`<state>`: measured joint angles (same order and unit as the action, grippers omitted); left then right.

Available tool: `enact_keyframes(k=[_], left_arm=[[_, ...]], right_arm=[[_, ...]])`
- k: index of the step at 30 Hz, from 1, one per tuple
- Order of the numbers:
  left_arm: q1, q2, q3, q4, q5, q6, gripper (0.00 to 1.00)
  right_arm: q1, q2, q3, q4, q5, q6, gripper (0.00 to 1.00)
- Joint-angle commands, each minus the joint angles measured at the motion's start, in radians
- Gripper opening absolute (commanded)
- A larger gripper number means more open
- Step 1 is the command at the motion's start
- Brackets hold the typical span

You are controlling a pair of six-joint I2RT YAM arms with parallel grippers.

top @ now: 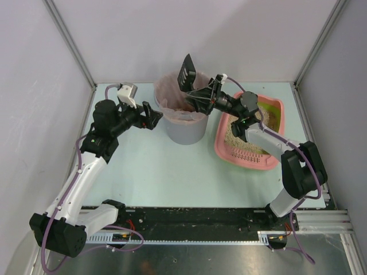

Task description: Clean the litter box

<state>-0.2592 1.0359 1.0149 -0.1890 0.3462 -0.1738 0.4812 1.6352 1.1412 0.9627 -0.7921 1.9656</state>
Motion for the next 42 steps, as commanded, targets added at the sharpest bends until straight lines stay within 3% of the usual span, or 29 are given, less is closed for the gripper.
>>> enact_keyframes(k=[1,7,12,17,22,31,42], left_arm=[[0.005,-0.017,0.001,0.028,0.008,0.013,0.90],[0.006,-0.019,-0.001,0.028,0.010,0.011,0.91],[0.005,-0.017,-0.001,0.026,0.007,0.013,0.91],[0.006,-0.019,-0.002,0.026,0.005,0.011,0.91],[0.006,-0.019,-0.001,0.026,0.002,0.013,0.90],[0.006,-0.020,-0.001,0.026,-0.001,0.016,0.90],[0.006,-0.016,-0.004,0.026,0.007,0.013,0.90]], right_arm=[[-0.001,-0.012,-0.015,0.128,0.050,0.105,0.00],[-0.003,-0.024,-0.032,0.127,0.056,0.086,0.00],[0.002,-0.069,-0.076,-0.016,0.059,-0.040,0.00],[0.065,-0.022,-0.212,0.356,0.244,0.202,0.00],[0.051,-0.009,-0.213,0.337,0.232,0.184,0.00],[0.010,-0.096,-0.213,0.202,0.200,0.055,0.00],[-0.078,-0.417,-0.212,-0.352,0.201,-0.420,0.00]])
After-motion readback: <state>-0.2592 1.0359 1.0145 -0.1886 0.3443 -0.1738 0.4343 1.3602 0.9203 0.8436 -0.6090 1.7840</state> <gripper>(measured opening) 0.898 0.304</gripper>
